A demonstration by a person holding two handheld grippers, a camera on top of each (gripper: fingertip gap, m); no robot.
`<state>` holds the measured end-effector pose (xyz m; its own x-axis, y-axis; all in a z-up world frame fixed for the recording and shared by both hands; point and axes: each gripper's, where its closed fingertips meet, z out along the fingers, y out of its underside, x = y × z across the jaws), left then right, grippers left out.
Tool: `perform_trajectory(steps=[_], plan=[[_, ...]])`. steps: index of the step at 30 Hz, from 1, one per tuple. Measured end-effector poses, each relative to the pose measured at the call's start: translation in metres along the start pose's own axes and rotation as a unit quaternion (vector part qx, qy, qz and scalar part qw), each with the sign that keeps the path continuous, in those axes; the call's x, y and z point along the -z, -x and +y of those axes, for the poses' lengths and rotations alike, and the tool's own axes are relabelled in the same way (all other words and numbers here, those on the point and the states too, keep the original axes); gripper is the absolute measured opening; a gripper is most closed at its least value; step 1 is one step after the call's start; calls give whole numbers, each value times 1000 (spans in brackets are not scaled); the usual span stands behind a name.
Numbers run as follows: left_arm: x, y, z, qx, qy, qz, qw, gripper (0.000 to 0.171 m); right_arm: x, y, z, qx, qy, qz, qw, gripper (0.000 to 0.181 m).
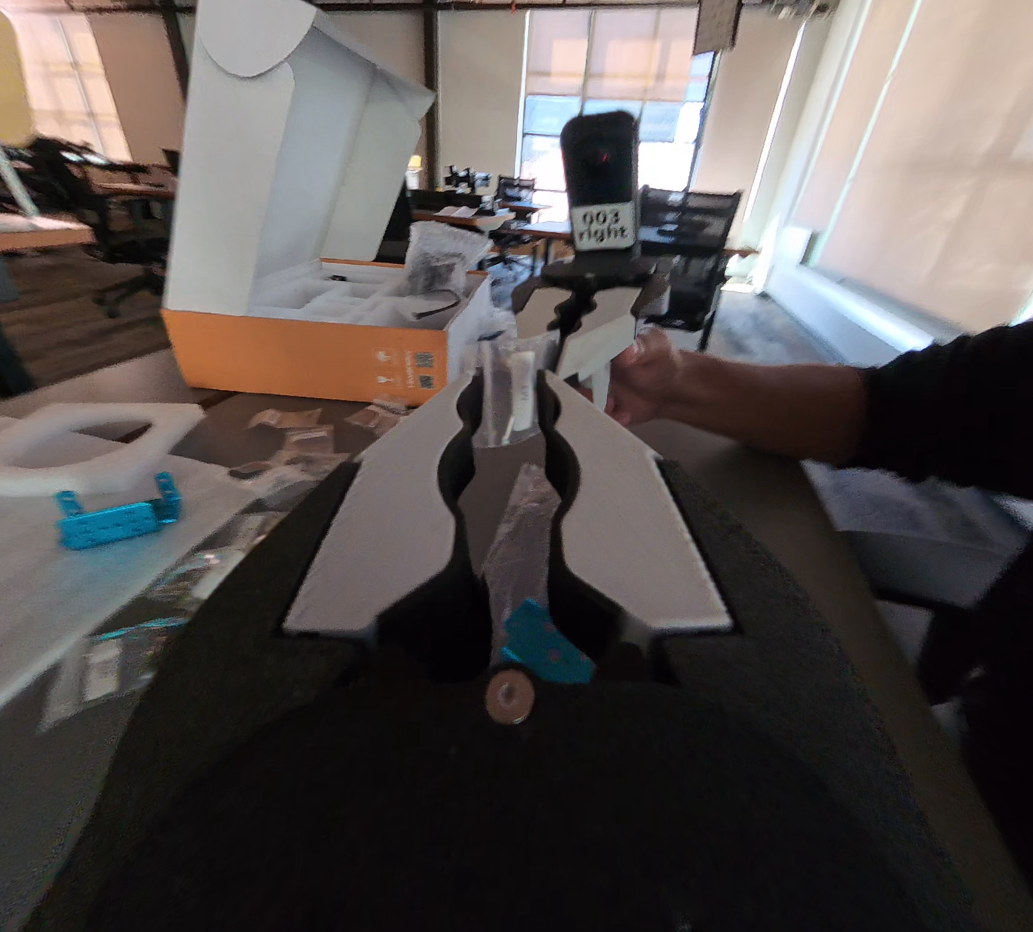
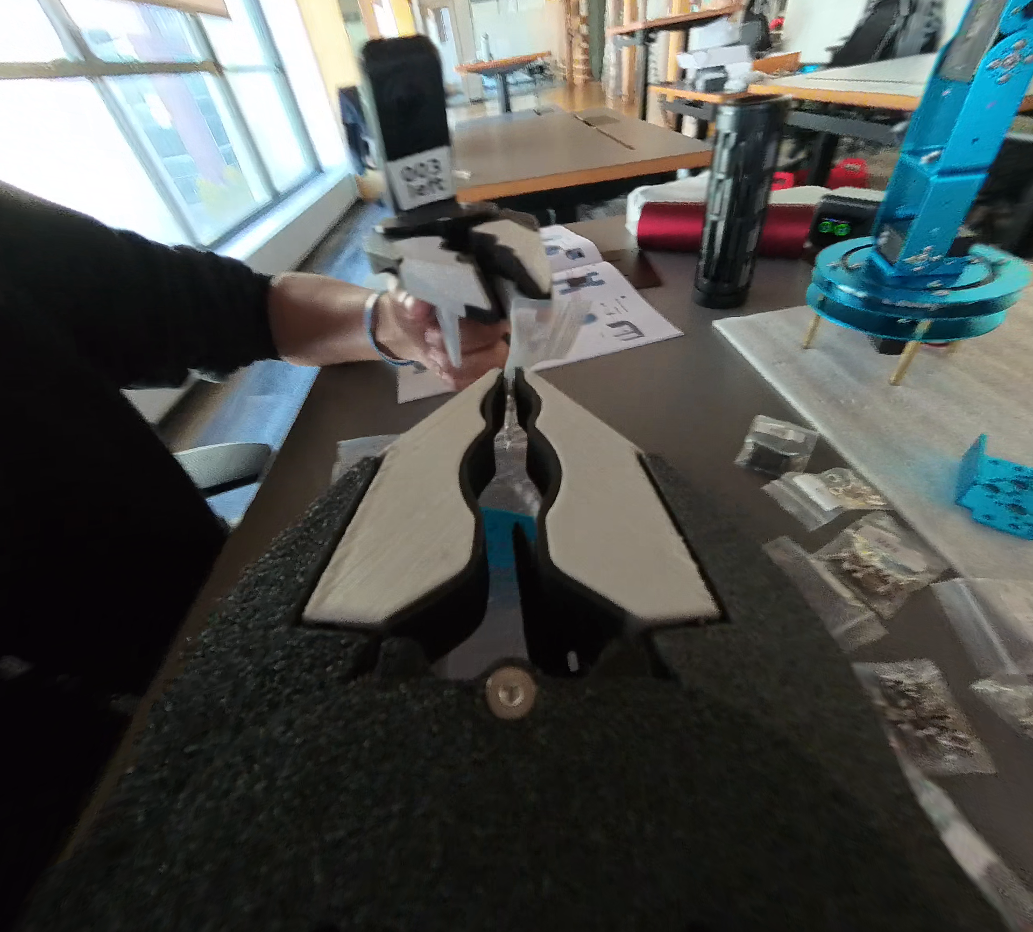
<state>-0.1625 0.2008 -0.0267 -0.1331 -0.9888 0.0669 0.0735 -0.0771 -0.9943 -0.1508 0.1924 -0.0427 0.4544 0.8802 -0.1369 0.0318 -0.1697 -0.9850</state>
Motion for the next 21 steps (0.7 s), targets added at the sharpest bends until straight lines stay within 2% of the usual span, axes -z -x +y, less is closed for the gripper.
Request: perform_trajectory(steps=[4,7,9,11,12,14,17,19,21], plan=[[0,-18,3,135,-1,109,985,40,18,27,-3,-41,-46,-103,993,1],[0,-41,10,194,10,189,963,41,19,36,-9,-73,-72,-145,984,1],[0,-51,7,206,3,214,955,32,16,41,-5,-85,-60,-158,982,1],[0,-53,3,198,-1,214,957,18,13,39,3,-73,-42,-143,986,1],[1,-53,2,189,-2,209,960,4,12,37,5,-70,-39,-137,987,1],[1,-48,1,172,-5,187,967,0,13,34,6,-76,-40,-136,987,1],[-4,-35,8,153,14,137,979,0,14,18,10,-55,-28,-85,994,4],[-10,-19,16,165,34,80,982,0,16,-1,10,39,-10,20,999,35],[-13,-3,26,187,49,28,981,0,16,-7,11,164,38,117,979,61]])
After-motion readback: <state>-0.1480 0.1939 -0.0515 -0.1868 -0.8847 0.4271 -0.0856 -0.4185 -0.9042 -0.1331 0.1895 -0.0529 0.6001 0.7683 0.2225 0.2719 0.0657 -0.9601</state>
